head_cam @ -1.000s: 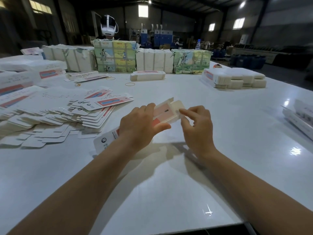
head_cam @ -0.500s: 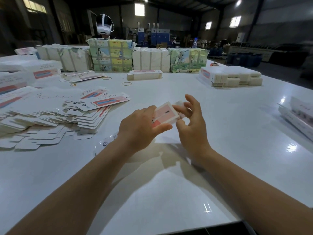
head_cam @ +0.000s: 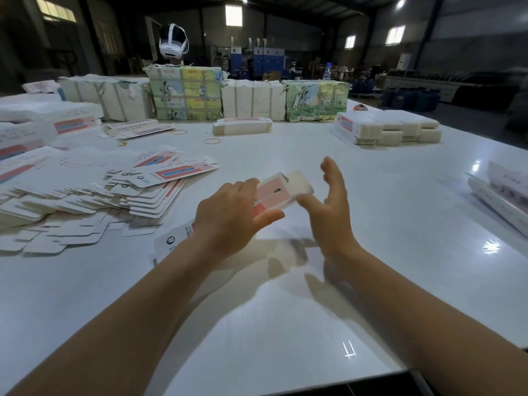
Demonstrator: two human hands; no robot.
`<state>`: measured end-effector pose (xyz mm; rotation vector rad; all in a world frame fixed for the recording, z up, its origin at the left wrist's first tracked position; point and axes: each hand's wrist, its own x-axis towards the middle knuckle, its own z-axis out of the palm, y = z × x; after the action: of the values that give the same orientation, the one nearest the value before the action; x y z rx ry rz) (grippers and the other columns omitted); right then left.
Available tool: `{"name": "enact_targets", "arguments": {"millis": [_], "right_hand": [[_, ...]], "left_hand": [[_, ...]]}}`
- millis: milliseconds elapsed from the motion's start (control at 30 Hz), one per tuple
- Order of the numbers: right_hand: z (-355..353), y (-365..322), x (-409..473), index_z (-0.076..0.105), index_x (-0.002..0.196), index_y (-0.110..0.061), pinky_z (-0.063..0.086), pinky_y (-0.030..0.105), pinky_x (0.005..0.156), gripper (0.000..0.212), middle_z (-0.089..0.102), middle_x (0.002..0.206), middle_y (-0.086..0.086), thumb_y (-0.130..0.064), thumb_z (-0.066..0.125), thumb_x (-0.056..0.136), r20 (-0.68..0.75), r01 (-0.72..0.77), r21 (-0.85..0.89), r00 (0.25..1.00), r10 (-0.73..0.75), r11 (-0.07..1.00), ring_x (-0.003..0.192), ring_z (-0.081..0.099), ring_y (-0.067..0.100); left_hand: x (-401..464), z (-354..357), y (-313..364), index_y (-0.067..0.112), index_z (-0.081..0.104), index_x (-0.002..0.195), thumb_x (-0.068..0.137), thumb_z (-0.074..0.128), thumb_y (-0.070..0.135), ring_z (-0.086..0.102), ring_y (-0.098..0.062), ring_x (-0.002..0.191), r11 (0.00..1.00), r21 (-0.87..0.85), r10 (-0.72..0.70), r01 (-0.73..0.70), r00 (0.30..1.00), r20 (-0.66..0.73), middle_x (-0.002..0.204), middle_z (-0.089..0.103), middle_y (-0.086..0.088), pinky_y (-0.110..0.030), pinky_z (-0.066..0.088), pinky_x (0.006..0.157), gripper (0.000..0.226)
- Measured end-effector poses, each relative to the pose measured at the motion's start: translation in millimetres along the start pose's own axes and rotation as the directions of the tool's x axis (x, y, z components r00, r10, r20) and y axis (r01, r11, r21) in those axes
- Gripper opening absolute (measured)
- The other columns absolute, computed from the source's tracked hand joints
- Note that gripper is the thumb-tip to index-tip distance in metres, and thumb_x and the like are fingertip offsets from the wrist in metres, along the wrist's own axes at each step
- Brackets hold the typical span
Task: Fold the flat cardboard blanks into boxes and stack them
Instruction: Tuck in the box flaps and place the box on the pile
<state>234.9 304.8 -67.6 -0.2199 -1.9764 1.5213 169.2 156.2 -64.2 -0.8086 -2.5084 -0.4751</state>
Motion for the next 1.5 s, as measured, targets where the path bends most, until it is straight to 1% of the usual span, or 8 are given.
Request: {"name": "enact_targets", "arguments": {"millis": [133, 333, 533, 700, 900, 1033, 1333, 1500], "right_hand": [[0.6, -0.2, 10.0, 0.046, 0.131, -0.017, 0.043, 0.046, 0.102, 0.057, 0.065, 0.116, 0.004, -0.017, 0.070, 0.079, 0.272, -0.430, 0.432, 0.900, 0.340, 0.793, 0.111, 0.058, 0.024], [6.6, -0.2, -1.7, 0.063, 0.103, -0.012, 0.054, 0.036, 0.080, 0.017, 0.067, 0.095, 0.009, -0.014, 0.061, 0.087, 0.122, -0.019, 0.076, 0.992, 0.009, 0.997, 0.088, 0.065, 0.023], [18.9, 1.7, -9.5, 0.053, 0.123, -0.013, 0.035, 0.024, 0.064, 0.028, 0.059, 0.085, 0.000, -0.017, 0.040, 0.098, 0.197, 0.355, -0.394, 0.933, -0.300, 0.848, 0.072, 0.052, 0.017], [16.0, -5.6, -4.1, 0.069, 0.084, -0.014, 0.057, 0.029, 0.063, 0.035, 0.068, 0.085, 0.011, -0.034, 0.045, 0.099, 0.144, -0.001, 0.043, 0.990, -0.005, 0.999, 0.084, 0.062, 0.027], [9.8, -13.1, 1.9, 0.076, 0.082, -0.027, 0.057, 0.038, 0.086, 0.030, 0.072, 0.093, 0.008, -0.005, 0.057, 0.091, 0.209, -0.124, 0.266, 0.976, 0.068, 0.956, 0.095, 0.066, 0.030], [9.0, -11.8, 1.6, 0.058, 0.128, -0.005, 0.057, 0.035, 0.085, 0.035, 0.066, 0.113, 0.013, -0.006, 0.054, 0.094, 0.174, -0.121, 0.281, 0.982, 0.074, 0.952, 0.099, 0.067, 0.024], [13.7, -11.0, -5.0, 0.072, 0.092, -0.032, 0.053, 0.054, 0.078, 0.038, 0.072, 0.084, 0.007, -0.006, 0.044, 0.094, 0.105, 0.143, 0.029, 0.984, -0.145, 0.989, 0.085, 0.062, 0.039], [15.4, -9.8, -10.1, 0.067, 0.088, -0.013, 0.042, 0.016, 0.051, 0.030, 0.069, 0.072, -0.003, -0.014, 0.036, 0.089, 0.112, 0.252, -0.162, 0.965, -0.236, 0.954, 0.058, 0.054, 0.010]], "left_hand": [[-1.9, -4.1, 0.1, 0.020, 0.050, 0.124, 0.076, 0.033, 0.074, 0.053, -0.021, 0.089, 0.999, -0.005, 0.045, -0.046, 0.998, -0.036, 0.106, 0.061, -0.001, -0.031, 0.042, 0.061, 0.074], [-1.1, -3.2, 3.5, 0.019, 0.048, 0.122, 0.072, 0.020, 0.078, 0.052, -0.021, 0.092, 0.995, 0.066, 0.083, -0.080, 0.996, -0.033, 0.105, 0.060, 0.000, -0.029, 0.035, 0.061, 0.083], [-0.1, 1.3, 3.8, 0.011, 0.049, 0.125, 0.076, 0.027, 0.062, 0.052, -0.026, 0.095, 0.981, 0.152, 0.129, -0.119, 0.990, -0.060, 0.105, 0.060, -0.006, -0.032, 0.031, 0.060, 0.074], [-1.5, -3.5, -5.8, 0.007, 0.054, 0.122, 0.081, 0.059, 0.055, 0.057, -0.030, 0.088, 0.983, 0.079, 0.173, -0.164, 0.976, -0.131, 0.101, 0.063, -0.010, -0.032, 0.034, 0.058, 0.063], [-2.1, -7.0, -9.4, -0.001, 0.060, 0.112, 0.073, 0.074, 0.043, 0.060, -0.035, 0.074, 0.970, 0.058, 0.242, -0.236, 0.953, -0.183, 0.088, 0.065, -0.016, -0.034, 0.043, 0.049, 0.060], [-3.1, -8.0, -10.9, -0.003, 0.059, 0.115, 0.073, 0.076, 0.039, 0.061, -0.037, 0.076, 0.962, 0.022, 0.269, -0.271, 0.941, -0.203, 0.092, 0.066, -0.019, -0.040, 0.050, 0.053, 0.061], [-2.2, -8.8, -12.3, -0.007, 0.062, 0.108, 0.067, 0.079, 0.040, 0.064, -0.037, 0.077, 0.939, 0.107, 0.342, -0.326, 0.907, -0.247, 0.094, 0.067, -0.020, -0.039, 0.052, 0.059, 0.064], [-2.0, -6.7, -6.2, -0.007, 0.063, 0.107, 0.067, 0.081, 0.039, 0.063, -0.037, 0.074, 0.938, 0.150, 0.341, -0.312, 0.907, -0.246, 0.090, 0.067, -0.020, -0.038, 0.051, 0.055, 0.063]]}}
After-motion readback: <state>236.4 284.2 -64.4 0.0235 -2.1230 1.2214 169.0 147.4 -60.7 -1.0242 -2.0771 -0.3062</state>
